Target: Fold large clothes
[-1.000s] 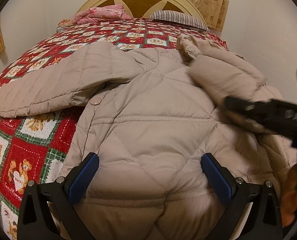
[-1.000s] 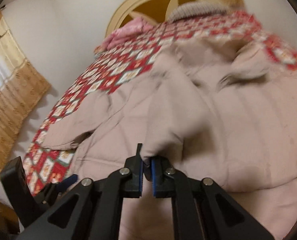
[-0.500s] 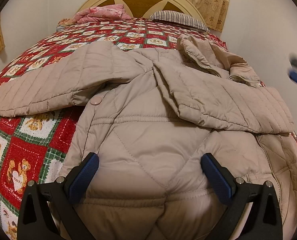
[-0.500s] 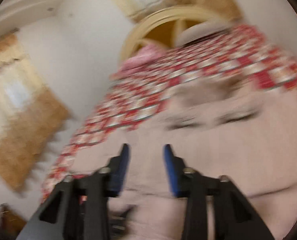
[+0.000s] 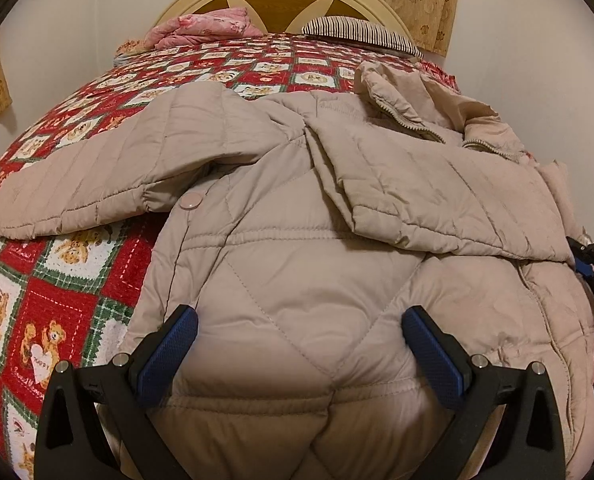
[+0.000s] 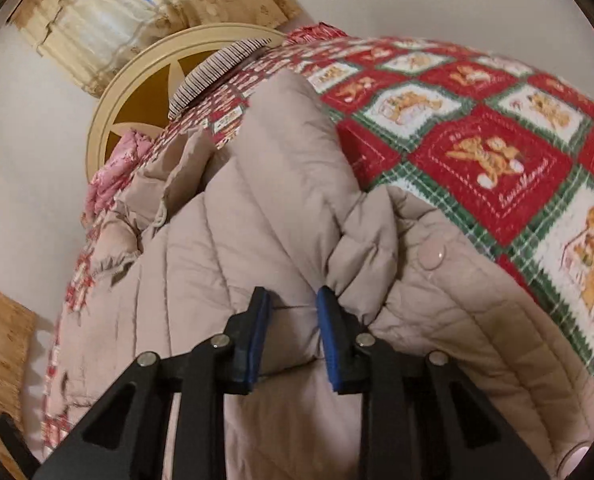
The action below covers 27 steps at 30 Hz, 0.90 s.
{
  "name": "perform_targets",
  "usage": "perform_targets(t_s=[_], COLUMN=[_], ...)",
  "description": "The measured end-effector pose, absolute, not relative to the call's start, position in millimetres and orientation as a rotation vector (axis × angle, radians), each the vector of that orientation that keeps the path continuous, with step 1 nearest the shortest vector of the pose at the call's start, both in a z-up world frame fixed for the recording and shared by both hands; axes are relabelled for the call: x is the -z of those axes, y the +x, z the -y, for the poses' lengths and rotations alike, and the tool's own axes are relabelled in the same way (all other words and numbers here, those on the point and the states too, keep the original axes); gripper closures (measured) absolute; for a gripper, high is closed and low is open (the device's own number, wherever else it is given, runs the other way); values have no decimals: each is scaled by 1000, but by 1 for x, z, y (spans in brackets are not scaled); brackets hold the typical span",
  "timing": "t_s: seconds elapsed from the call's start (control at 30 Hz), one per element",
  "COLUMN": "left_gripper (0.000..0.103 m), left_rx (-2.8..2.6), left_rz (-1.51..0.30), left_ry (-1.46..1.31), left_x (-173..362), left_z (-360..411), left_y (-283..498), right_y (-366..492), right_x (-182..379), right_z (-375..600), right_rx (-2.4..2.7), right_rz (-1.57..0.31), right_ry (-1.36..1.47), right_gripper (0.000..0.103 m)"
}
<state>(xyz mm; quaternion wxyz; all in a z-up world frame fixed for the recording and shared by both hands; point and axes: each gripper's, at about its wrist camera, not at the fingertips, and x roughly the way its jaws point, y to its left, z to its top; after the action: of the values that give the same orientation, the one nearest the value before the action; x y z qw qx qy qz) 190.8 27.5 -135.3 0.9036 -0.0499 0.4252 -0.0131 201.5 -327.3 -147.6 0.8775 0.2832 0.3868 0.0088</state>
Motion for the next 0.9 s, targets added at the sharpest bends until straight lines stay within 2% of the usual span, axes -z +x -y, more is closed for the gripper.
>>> perform_targets(t_s=[0.1, 0.2, 0.27, 0.33, 0.57, 0.73, 0.9], left_gripper=[1, 1, 1, 1, 1, 1, 1], left_rx=[22, 50, 66, 40, -315, -422, -473], left_rz=[-885, -893, -875, -836, -654, -650, -658], left_ry=[-92, -115, -167, -208, -423, -656, -781], left_x=[136, 130, 119, 104, 57, 77, 105], left_z=[-26, -33, -48, -72, -245, -348, -384], left_y=[191, 188, 178, 169, 147, 153, 165], right_y=[201, 204, 205, 203, 201, 202, 202], right_x=[147, 147, 148, 147, 146, 147, 147], right_z=[327, 331, 331, 332, 333, 331, 330], right_rx=[-24, -61, -87, -95, -95, -97, -99], right_rz=[-799, -780, -767, -757, -754, -756, -757], right_ry=[592, 597, 594, 587, 587, 577, 574], right_gripper=[70, 60, 49, 44, 43, 40, 39])
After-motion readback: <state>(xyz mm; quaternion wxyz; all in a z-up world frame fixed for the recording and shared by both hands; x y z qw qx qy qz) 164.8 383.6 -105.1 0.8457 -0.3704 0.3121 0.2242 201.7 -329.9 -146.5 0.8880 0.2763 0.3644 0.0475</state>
